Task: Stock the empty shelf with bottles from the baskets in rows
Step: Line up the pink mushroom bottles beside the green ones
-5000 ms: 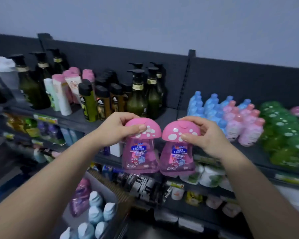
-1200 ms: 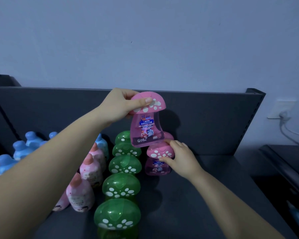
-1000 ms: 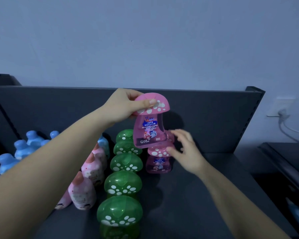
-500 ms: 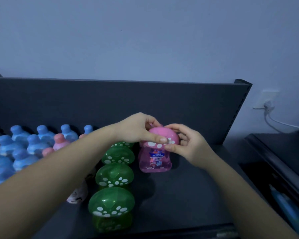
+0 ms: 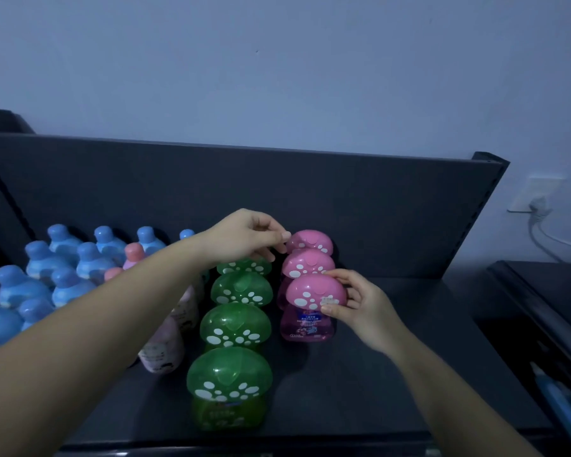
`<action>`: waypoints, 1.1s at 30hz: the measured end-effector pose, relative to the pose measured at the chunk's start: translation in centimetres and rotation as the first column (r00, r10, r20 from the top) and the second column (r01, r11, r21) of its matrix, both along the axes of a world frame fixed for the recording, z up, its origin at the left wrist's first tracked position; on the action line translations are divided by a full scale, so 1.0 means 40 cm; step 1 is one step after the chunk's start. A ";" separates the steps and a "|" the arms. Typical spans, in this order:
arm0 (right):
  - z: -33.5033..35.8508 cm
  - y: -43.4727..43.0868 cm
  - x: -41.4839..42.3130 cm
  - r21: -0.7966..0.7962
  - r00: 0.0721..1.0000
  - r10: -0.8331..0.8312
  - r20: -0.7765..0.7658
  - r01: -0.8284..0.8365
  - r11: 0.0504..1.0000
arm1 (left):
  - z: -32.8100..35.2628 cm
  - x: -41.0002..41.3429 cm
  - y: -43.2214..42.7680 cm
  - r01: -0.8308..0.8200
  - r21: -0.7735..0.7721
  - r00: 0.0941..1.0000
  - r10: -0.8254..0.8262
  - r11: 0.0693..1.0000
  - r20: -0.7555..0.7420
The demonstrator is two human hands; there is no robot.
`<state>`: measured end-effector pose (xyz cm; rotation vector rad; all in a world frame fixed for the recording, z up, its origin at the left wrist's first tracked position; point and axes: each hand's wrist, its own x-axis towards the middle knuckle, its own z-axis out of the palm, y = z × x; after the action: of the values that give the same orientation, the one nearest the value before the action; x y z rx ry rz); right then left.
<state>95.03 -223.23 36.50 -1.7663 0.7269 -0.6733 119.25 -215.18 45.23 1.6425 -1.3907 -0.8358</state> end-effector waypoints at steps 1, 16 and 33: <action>-0.001 -0.002 0.001 -0.007 1.000 0.004 -0.002 -0.004 1.000 | -0.006 0.003 0.004 -0.024 -0.016 1.000 0.023 1.000 -0.010; -0.027 -0.013 0.007 -0.045 0.999 0.032 0.005 -0.032 0.998 | -0.035 0.028 0.031 -0.232 -0.091 0.970 0.224 0.968 -0.090; -0.035 -0.016 0.012 -0.090 0.998 0.070 0.002 -0.069 0.994 | -0.029 0.017 0.057 -0.261 -0.093 0.963 0.251 0.961 -0.101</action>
<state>95.52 -223.89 35.12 -1.8629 0.6370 -0.6726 119.95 -212.88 44.05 1.6408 -1.1126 -0.6643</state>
